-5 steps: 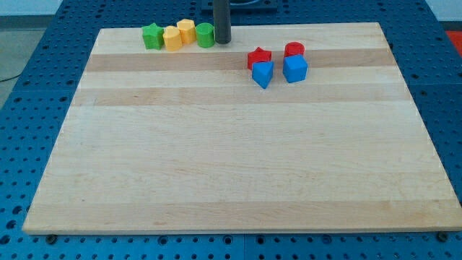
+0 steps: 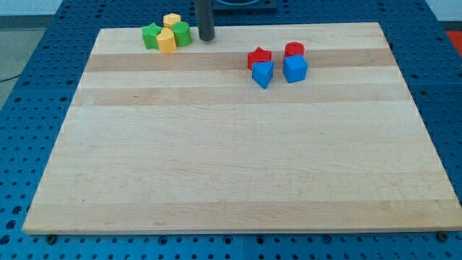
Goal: Move your arm to the right of the green circle
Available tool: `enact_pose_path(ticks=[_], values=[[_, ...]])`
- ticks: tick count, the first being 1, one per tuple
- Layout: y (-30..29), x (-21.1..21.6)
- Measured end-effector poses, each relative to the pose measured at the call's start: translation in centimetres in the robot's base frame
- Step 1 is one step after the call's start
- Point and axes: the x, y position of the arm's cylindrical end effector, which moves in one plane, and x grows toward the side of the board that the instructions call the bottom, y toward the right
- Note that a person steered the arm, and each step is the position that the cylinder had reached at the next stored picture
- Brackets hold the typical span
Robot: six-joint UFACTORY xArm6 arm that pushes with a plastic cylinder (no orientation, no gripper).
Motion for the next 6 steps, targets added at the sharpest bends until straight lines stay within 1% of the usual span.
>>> enact_pose_path(ticks=[1, 2, 3, 6], values=[[-0.5, -1.5], [0.4, -1.5], [4.6, -1.5], [0.7, -1.6]])
